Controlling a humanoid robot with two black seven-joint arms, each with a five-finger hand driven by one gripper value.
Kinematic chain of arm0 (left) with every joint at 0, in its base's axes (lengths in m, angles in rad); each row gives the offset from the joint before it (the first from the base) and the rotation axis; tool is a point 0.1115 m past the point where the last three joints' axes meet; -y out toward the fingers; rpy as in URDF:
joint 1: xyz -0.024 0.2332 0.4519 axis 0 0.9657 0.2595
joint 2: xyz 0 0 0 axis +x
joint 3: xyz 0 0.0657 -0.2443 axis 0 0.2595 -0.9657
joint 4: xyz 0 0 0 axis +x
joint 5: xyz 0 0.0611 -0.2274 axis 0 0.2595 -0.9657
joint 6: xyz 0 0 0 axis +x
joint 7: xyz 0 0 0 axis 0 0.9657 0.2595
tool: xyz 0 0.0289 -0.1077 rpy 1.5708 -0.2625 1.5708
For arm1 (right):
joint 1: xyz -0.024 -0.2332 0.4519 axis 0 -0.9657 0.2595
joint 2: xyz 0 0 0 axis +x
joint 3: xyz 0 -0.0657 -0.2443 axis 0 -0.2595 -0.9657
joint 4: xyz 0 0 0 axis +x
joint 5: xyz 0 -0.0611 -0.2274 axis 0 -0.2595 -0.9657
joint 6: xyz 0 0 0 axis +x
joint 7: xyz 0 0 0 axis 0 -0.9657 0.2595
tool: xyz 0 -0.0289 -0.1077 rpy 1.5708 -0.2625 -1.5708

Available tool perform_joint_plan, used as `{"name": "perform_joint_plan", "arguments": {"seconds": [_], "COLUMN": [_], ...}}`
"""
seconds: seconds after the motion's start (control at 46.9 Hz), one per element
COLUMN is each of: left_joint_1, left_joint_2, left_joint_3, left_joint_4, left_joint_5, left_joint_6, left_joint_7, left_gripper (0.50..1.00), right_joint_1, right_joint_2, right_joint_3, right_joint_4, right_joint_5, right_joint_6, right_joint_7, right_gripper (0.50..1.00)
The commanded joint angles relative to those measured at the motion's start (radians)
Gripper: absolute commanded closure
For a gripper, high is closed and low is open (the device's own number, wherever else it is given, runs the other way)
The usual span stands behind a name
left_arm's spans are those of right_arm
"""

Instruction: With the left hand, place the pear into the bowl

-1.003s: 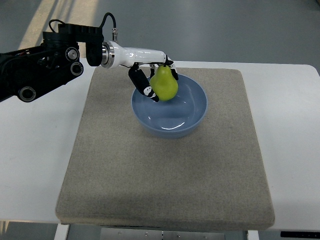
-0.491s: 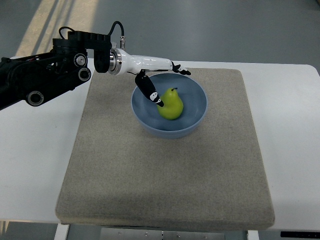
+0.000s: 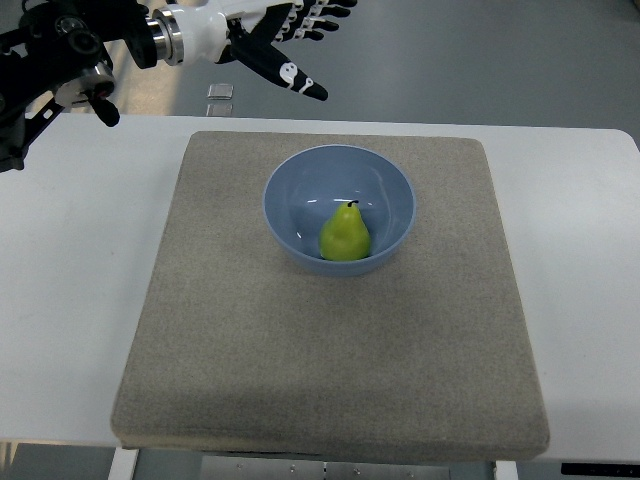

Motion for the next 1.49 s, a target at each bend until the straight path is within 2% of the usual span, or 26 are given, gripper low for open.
{"name": "perform_joint_plan", "arguments": {"seconds": [0.0, 0.299, 0.448, 0.662, 0.939, 1.046, 1.473], "left_joint_1": [0.018, 0.125, 0.171, 0.191, 0.231, 0.254, 0.315], "left_joint_2": [0.013, 0.023, 0.021, 0.020, 0.024, 0.024, 0.023], "left_joint_3": [-0.005, -0.003, -0.010, -0.008, -0.010, -0.010, -0.053], "left_joint_4": [0.047, 0.231, 0.231, 0.233, 0.235, 0.236, 0.247], "left_joint_5": [-0.081, -0.498, -0.560, -0.672, -0.859, -0.931, -0.940], "left_joint_6": [0.002, -0.007, -0.012, -0.082, -0.113, -0.115, -0.127], "left_joint_7": [0.005, 0.013, 0.017, 0.042, 0.060, 0.100, 0.123], "left_gripper": [0.506, 0.506, 0.506, 0.506, 0.506, 0.506, 0.506], "right_joint_1": [0.000, 0.000, 0.000, 0.000, -0.006, -0.006, -0.018], "right_joint_2": [0.000, 0.000, 0.000, 0.000, 0.000, 0.000, 0.000], "right_joint_3": [-0.001, -0.001, -0.001, 0.007, 0.007, 0.007, 0.002], "right_joint_4": [0.000, 0.000, 0.000, 0.000, 0.002, 0.002, 0.017], "right_joint_5": [0.000, 0.000, 0.000, -0.002, 0.002, 0.000, 0.002], "right_joint_6": [0.000, 0.000, 0.000, 0.000, 0.000, 0.000, 0.011], "right_joint_7": [0.000, 0.000, 0.000, 0.000, 0.000, 0.000, -0.001], "right_gripper": [0.574, 0.574, 0.574, 0.576, 0.574, 0.574, 0.574]}}
